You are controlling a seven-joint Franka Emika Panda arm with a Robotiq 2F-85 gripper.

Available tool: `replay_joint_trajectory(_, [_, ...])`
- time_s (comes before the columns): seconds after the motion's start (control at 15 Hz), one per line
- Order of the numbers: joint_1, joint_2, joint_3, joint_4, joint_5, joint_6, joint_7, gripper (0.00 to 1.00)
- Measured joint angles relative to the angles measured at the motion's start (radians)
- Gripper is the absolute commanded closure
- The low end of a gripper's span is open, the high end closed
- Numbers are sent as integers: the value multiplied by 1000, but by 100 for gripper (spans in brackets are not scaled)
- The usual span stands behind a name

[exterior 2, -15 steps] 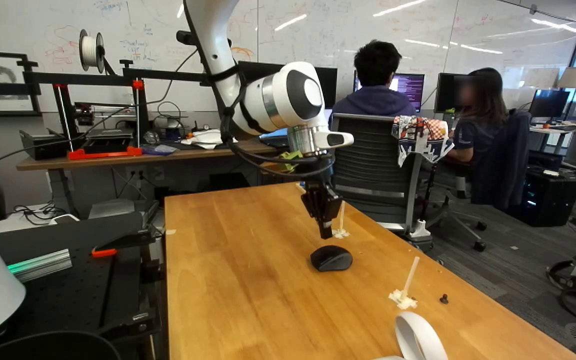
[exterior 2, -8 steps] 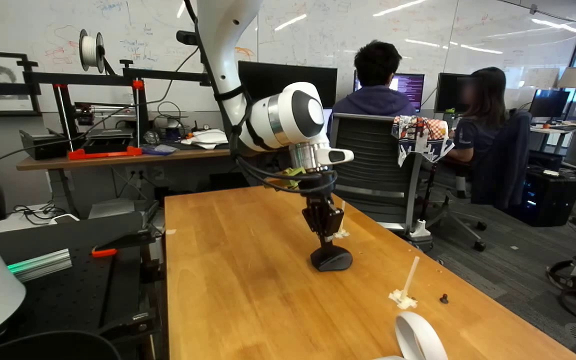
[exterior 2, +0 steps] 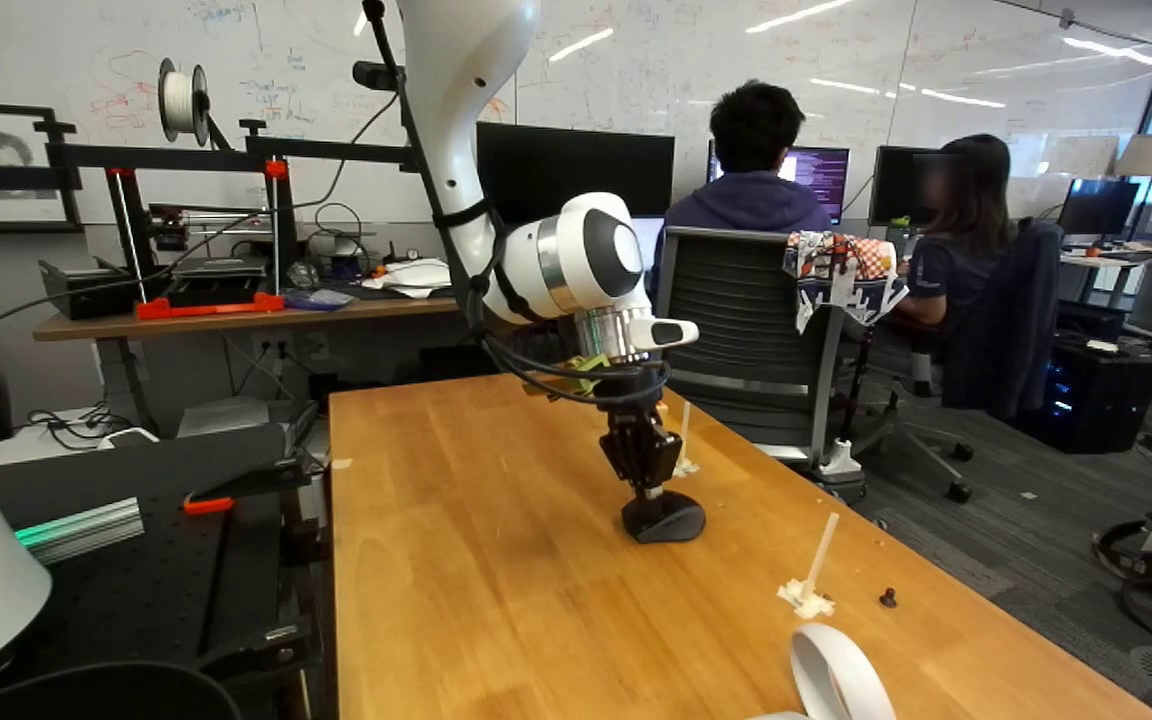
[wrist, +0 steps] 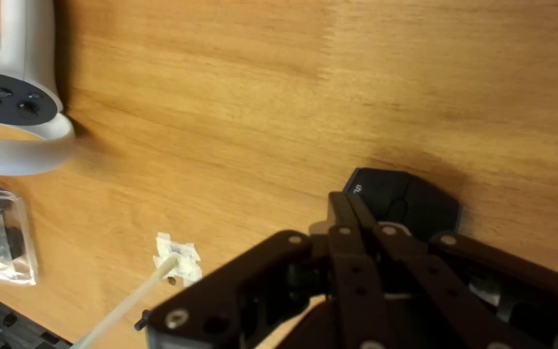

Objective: Turn on the mouse

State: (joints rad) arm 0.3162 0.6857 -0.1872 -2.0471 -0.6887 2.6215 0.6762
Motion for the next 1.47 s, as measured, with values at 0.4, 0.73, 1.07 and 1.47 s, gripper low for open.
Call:
replay_joint_trajectory(0.4, [5,3,-9,4,0,0,0,95])
replay_joint_trajectory(0.73, [-2,-22,4,-5,17,0,-30,95])
replay_joint_trajectory(1.07, [-60,-141,64,-53,160,-35,-222,95])
replay_joint_trajectory(1.47, [-172,-327,157,-80,408,-324,-566,94])
